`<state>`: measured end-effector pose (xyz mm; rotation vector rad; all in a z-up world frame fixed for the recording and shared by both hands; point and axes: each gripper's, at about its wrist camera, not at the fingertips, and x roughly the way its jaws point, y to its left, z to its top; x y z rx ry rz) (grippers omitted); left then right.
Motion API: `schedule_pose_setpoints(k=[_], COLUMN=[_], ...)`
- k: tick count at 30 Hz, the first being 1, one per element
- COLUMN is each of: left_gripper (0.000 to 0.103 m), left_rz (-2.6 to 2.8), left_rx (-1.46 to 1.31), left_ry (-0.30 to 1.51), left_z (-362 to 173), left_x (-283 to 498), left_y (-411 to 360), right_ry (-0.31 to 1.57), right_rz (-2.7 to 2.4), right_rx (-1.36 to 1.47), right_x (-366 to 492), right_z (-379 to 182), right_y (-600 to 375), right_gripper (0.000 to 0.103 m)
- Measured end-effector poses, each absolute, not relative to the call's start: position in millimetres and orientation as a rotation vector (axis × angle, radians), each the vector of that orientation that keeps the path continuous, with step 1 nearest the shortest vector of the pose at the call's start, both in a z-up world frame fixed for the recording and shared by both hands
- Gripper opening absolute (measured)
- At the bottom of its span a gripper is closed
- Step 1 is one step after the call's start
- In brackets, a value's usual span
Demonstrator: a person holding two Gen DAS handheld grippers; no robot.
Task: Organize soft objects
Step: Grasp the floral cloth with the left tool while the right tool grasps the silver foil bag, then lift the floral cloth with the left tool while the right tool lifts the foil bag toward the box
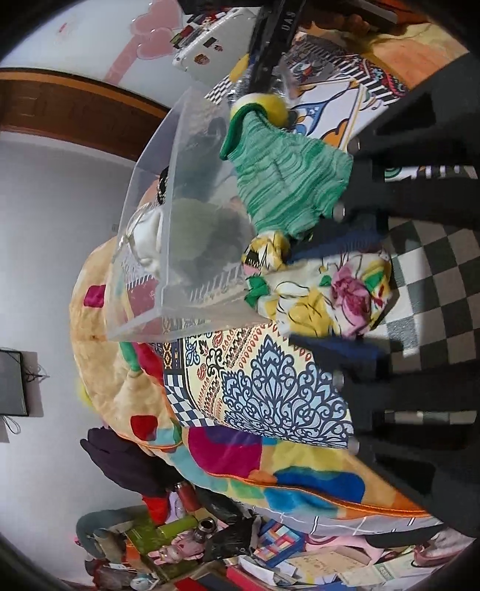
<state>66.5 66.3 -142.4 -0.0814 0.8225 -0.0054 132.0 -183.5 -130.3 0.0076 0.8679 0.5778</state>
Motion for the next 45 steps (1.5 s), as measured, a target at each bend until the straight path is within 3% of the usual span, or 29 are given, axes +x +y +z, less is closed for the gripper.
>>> schedule_pose_setpoints(k=[6, 27, 34, 45], left_gripper=[0.019, 0.019, 0.019, 0.019], left_rz=[-0.012, -0.068, -0.040, -0.006], left_rx=[-0.020, -0.023, -0.007, -0.041], left_ry=[0.777, 0.506, 0.539, 0.645], left_z=[-135, -31, -35, -71], left_x=[52, 68, 101, 146], left_y=[54, 43, 41, 53], right_ry=[0.834, 0.579, 0.536, 0.617], right_rz=[0.582, 0.590, 0.606, 0.626], right_rx=[0.033, -0.015, -0.028, -0.061], right_x=[130, 132, 151, 185], right_z=[-119, -41, -33, -59], right_y=[-195, -183, -166, -131], right_gripper=[0.027, 0.027, 0.026, 0.027])
